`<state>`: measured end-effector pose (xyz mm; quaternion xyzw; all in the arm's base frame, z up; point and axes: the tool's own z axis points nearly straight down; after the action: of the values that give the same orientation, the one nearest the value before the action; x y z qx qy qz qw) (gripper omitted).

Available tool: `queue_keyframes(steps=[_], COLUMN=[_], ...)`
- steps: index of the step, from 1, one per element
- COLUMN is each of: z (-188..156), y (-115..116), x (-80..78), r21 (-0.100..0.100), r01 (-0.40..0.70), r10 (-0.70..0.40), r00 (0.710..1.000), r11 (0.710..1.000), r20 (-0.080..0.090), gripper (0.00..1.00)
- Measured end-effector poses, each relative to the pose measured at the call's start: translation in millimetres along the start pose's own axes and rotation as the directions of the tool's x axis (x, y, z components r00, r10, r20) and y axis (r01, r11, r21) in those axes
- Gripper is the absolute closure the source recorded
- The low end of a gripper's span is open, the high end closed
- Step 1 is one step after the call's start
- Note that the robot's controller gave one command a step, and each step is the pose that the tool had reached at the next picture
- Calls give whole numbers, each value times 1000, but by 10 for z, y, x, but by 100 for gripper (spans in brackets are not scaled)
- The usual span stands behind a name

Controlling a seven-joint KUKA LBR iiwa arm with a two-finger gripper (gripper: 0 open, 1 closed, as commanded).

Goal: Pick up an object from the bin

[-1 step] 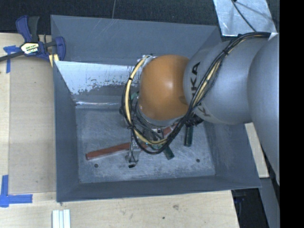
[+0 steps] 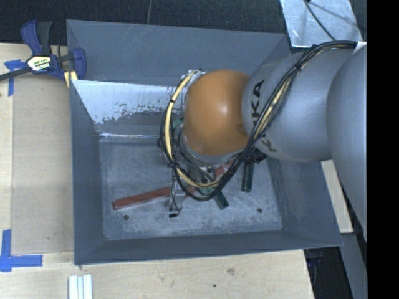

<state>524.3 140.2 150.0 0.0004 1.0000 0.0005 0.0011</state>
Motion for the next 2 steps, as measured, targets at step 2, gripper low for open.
queue_keyframes(steps=[2], z=[1033], y=[315], x=[-238], r21=[-1], r01=[82], r10=[-82], r00=[997], r11=[997], r20=[-5], gripper=[0])
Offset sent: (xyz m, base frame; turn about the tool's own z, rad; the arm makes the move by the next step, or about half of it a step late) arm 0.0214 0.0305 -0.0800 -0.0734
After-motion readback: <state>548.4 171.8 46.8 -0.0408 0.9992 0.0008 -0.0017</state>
